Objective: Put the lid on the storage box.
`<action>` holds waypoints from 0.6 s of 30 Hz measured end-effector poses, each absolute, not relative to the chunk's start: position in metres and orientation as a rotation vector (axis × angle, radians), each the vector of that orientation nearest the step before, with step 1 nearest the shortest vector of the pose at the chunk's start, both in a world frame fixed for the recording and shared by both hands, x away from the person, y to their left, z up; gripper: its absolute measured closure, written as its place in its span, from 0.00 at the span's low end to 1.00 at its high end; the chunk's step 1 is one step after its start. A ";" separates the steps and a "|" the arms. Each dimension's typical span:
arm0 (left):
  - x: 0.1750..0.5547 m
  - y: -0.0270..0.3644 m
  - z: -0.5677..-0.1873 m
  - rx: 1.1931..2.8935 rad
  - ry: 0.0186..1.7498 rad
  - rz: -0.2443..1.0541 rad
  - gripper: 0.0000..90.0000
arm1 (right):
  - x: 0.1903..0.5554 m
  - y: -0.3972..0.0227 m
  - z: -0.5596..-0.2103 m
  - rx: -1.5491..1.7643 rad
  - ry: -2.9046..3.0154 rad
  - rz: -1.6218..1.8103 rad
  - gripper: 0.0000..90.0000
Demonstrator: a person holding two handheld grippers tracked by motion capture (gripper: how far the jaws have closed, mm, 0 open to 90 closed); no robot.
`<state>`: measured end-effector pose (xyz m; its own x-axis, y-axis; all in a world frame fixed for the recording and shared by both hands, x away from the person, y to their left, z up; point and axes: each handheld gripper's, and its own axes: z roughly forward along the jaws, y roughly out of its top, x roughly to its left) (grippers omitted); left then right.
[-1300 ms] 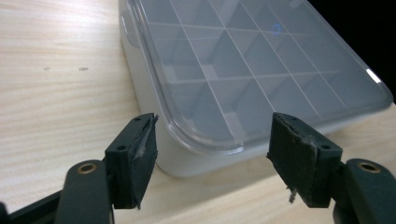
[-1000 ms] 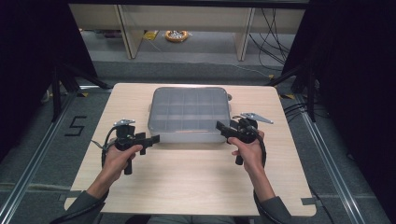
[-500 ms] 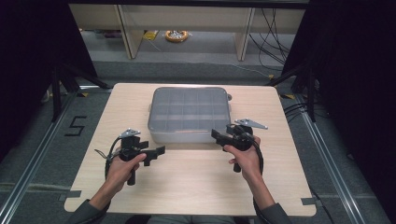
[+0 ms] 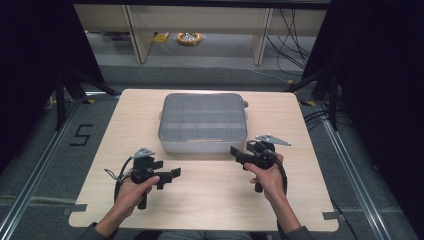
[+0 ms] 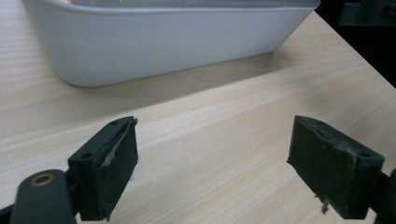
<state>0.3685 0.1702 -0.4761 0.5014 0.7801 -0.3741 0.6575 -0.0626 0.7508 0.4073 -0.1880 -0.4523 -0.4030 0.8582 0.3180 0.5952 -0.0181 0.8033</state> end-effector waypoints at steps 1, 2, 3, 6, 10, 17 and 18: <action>0.365 0.171 -0.478 1.785 1.210 0.167 0.17 | 0.406 -0.187 -0.452 1.545 1.984 1.405 0.32; 0.363 0.173 -0.479 1.789 1.207 0.167 0.17 | 0.404 -0.189 -0.452 1.527 2.008 1.385 0.32; 0.361 0.174 -0.481 1.790 1.205 0.169 0.17 | 0.403 -0.188 -0.454 1.536 2.001 1.382 0.32; 0.356 0.180 -0.484 1.800 1.205 0.194 0.17 | 0.399 -0.187 -0.455 1.521 2.020 1.393 0.32; 0.352 0.184 -0.484 1.791 1.206 0.191 0.17 | 0.394 -0.186 -0.458 1.509 2.041 1.392 0.32; 0.340 0.183 -0.493 1.815 1.207 0.173 0.17 | 0.385 -0.182 -0.466 1.518 2.079 1.384 0.31; 0.338 0.183 -0.495 1.822 1.207 0.169 0.17 | 0.384 -0.183 -0.467 1.522 2.103 1.405 0.31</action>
